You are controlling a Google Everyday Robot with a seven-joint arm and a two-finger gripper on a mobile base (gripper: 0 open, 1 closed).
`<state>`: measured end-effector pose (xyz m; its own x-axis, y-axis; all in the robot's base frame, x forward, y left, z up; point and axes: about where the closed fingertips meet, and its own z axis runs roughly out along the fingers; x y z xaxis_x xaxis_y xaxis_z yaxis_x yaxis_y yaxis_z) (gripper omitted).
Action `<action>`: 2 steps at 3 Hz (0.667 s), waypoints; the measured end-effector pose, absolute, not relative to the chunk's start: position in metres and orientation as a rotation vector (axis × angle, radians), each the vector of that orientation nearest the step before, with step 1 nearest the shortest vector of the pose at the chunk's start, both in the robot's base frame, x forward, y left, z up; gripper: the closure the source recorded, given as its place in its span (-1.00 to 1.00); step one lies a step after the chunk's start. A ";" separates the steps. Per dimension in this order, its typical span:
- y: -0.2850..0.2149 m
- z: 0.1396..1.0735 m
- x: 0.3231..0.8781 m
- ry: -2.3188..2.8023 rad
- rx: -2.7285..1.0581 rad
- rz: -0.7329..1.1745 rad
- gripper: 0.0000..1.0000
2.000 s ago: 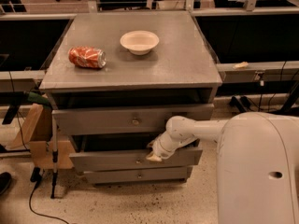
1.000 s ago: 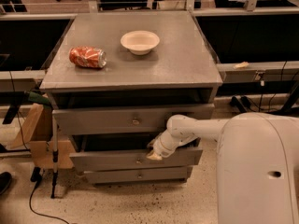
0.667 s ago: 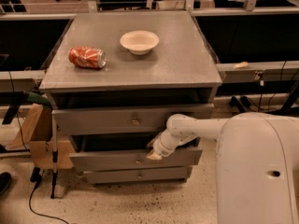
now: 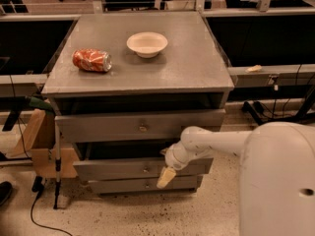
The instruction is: Open middle drawer
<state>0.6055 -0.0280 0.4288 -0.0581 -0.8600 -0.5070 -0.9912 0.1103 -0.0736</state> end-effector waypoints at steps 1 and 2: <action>-0.042 0.434 0.593 1.966 -1.713 0.369 -1.00; -0.055 0.447 0.582 1.947 -1.656 0.326 -1.00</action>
Offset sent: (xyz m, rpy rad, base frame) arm -0.0364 -0.0472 0.0391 0.0713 -0.1778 -0.1446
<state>0.5818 -0.0549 0.4466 -0.0827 -0.8280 -0.5547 -0.9634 0.2088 -0.1680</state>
